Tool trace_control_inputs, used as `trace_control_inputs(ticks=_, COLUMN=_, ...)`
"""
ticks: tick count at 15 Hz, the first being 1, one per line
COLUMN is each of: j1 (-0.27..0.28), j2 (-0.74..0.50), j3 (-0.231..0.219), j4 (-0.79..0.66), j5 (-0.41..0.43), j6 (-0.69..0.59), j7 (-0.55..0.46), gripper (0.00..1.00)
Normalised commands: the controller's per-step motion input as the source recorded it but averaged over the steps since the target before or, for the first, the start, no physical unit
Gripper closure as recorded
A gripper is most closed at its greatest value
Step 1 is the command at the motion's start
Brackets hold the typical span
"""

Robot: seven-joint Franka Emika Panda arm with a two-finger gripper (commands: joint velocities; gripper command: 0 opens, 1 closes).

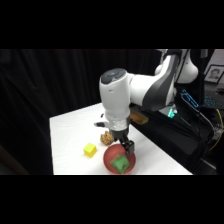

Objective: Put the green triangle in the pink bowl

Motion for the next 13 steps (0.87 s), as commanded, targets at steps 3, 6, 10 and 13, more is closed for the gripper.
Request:
trace_control_inputs(ticks=3, j1=0.032, j2=-0.36, j3=0.007, j4=-0.02, j5=-0.048, j6=-0.36, j7=0.11, gripper=0.00)
trace_control_inputs(ticks=6, j1=0.011, j2=-0.31, j3=0.026, j4=0.04, j5=-0.050, j6=-0.34, j7=0.12, gripper=0.00)
trace_control_inputs(ticks=10, j1=-0.006, j2=-0.20, j3=0.038, j4=0.10, j5=-0.064, j6=-0.30, j7=0.14, gripper=0.00)
trace_control_inputs(ticks=13, j1=-0.023, j2=-0.13, j3=0.045, j4=0.11, j5=-0.057, j6=-0.20, j7=0.13, gripper=0.00)
